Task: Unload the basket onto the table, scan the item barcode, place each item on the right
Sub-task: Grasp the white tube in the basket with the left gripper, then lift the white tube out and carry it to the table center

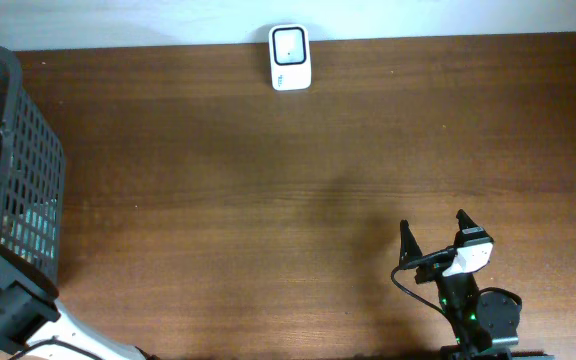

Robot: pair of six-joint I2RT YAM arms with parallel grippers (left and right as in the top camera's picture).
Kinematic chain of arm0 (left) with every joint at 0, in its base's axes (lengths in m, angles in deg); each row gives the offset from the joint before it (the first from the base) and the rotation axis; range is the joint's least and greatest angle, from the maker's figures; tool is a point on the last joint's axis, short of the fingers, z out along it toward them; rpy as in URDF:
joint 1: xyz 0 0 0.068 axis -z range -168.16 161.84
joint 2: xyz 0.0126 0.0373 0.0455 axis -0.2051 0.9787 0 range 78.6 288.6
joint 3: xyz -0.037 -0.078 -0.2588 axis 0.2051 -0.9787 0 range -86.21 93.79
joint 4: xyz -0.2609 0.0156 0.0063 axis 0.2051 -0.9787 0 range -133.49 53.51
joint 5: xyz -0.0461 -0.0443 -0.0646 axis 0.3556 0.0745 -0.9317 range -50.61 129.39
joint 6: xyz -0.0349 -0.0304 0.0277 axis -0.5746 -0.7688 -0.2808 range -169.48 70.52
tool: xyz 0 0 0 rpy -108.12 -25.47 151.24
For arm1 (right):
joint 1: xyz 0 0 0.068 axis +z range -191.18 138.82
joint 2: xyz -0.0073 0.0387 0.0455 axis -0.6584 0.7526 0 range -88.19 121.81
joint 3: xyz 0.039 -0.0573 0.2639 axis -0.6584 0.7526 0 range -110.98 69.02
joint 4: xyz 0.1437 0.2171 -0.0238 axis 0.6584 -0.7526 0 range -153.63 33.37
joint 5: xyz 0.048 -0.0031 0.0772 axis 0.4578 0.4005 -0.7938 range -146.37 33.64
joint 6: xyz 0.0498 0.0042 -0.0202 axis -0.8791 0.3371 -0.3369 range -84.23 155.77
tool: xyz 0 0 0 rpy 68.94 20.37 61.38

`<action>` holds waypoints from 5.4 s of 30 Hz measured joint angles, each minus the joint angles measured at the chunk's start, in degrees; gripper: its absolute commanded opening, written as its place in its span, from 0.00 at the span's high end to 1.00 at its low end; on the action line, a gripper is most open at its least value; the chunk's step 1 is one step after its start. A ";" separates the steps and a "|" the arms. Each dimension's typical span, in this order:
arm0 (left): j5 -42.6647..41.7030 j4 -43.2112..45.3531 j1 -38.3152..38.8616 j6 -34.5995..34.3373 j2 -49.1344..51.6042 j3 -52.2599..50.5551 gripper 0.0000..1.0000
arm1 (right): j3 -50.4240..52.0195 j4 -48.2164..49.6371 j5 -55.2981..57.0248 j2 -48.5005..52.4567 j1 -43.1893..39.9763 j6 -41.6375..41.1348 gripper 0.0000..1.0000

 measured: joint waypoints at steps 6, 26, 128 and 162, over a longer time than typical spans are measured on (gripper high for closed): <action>-0.39 1.92 0.00 3.26 1.88 0.00 0.01 | 0.00 0.00 0.00 0.00 0.00 0.00 0.02; -0.83 5.53 0.04 4.48 2.95 0.48 0.47 | 0.00 0.00 0.02 0.00 0.00 0.02 0.02; -15.13 24.61 81.90 -74.34 2.89 -10.45 1.00 | 0.00 0.00 0.00 0.00 0.00 0.02 0.02; 8.76 12.70 93.46 -65.16 2.64 -3.67 0.02 | 0.00 0.00 0.00 0.00 0.00 0.02 0.02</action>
